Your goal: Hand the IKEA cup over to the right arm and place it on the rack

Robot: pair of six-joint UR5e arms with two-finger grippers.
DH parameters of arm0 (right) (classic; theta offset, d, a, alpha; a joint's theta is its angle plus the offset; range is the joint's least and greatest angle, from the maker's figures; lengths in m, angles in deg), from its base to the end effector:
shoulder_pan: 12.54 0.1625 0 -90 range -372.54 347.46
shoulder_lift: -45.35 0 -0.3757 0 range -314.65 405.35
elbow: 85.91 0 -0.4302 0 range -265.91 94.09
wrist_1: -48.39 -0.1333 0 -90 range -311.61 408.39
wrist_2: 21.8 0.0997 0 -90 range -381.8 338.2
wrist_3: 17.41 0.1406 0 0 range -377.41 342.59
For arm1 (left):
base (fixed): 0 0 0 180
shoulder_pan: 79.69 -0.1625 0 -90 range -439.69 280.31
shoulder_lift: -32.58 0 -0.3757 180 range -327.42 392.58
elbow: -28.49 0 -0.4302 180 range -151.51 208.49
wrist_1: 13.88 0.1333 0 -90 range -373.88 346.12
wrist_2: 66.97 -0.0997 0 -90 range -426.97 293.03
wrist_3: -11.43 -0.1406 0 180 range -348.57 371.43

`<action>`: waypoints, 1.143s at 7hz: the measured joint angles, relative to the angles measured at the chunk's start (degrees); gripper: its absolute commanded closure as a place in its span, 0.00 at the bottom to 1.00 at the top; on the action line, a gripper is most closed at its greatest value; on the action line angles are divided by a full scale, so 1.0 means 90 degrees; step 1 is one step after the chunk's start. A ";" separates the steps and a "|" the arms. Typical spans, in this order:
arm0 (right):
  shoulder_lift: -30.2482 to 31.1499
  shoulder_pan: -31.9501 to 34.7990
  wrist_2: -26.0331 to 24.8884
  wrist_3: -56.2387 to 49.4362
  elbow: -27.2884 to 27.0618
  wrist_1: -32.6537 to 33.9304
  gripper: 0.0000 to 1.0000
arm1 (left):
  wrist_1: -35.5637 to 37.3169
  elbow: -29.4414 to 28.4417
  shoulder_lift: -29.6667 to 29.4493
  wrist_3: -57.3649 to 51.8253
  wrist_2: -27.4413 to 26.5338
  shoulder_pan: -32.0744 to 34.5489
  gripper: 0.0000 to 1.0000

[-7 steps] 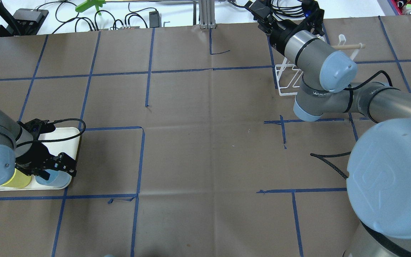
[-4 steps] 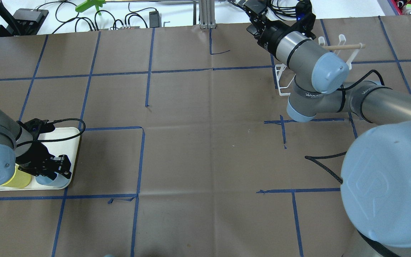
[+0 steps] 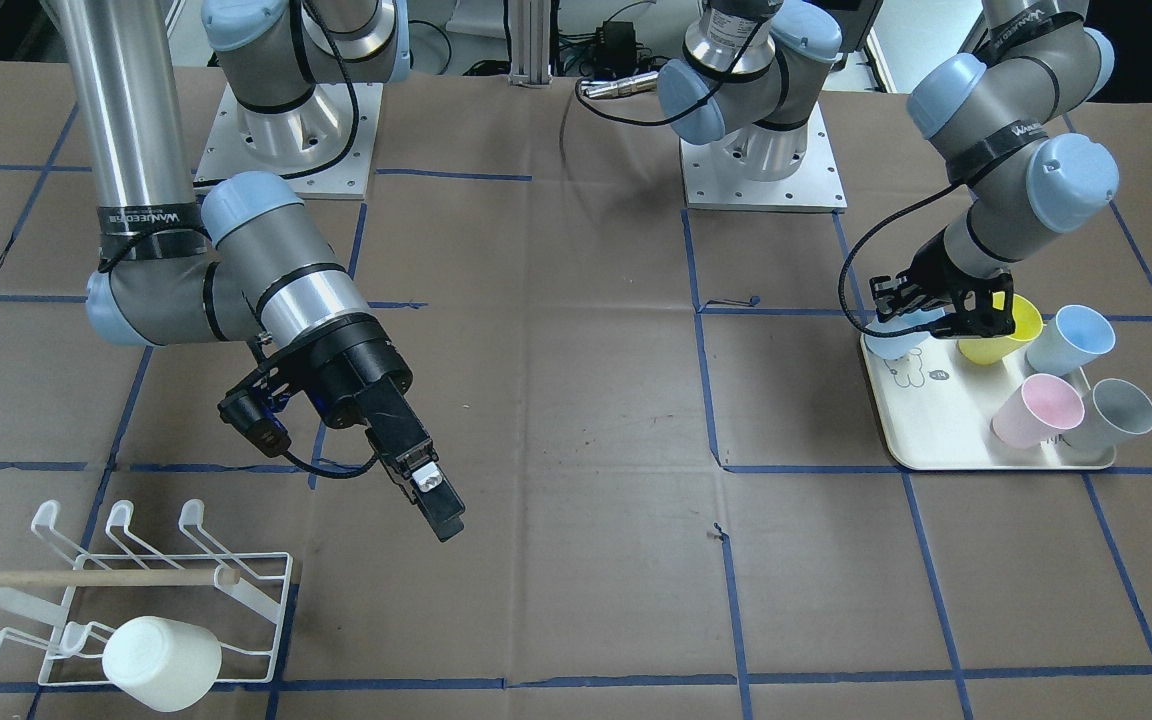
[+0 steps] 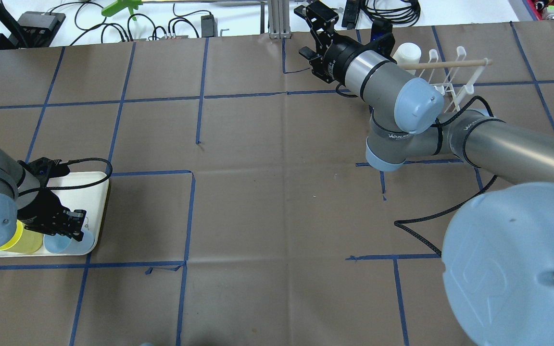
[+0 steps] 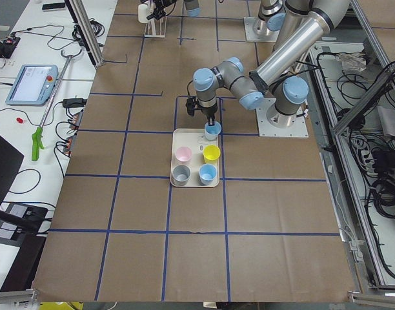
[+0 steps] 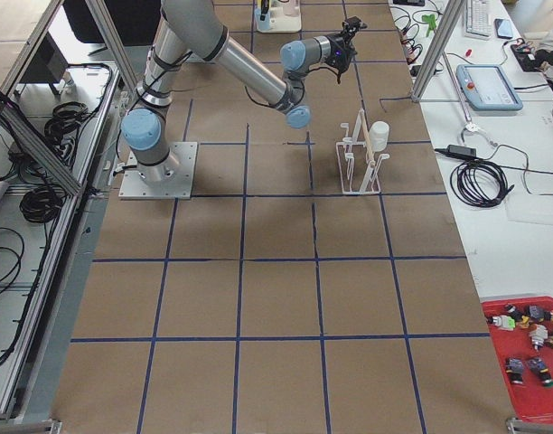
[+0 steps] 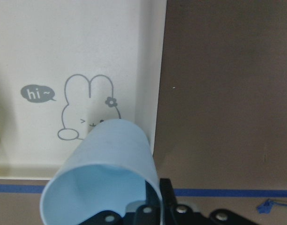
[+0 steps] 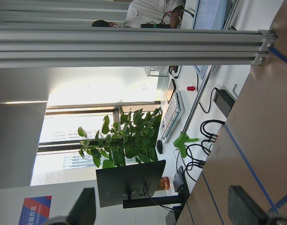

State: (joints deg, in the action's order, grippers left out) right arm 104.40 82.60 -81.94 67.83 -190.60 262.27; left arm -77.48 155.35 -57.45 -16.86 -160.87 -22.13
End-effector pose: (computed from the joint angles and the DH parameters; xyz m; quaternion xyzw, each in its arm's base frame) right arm 0.2593 -0.6129 0.2499 0.3579 0.6784 -0.2878 0.5734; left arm 0.1191 -0.4181 0.1239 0.0329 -0.9947 -0.0960 0.0169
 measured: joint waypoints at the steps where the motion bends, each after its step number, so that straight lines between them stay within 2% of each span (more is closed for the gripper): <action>1: 0.0005 0.0027 -0.0010 0.0022 0.0001 -0.0014 0.00 | -0.0079 -0.0061 0.0054 0.0027 -0.0062 0.0005 1.00; 3: 0.0011 0.0040 -0.0016 0.0030 0.0005 -0.0030 0.00 | -0.0758 -0.0642 0.0108 0.0150 -0.0092 0.0060 1.00; 6: 0.0004 0.0074 -0.0017 0.0031 0.0002 -0.0036 0.00 | -0.2657 -0.2557 0.0093 0.0406 -0.0074 0.0414 1.00; 8: 0.0004 0.0096 -0.0017 0.0031 0.0008 -0.0043 0.00 | -0.3280 -0.3589 -0.0034 0.0469 -0.0066 0.0679 1.00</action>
State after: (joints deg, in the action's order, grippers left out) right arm 104.44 83.47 -82.09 68.10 -190.53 261.88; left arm -107.00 123.05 -57.75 -12.63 -161.47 -16.01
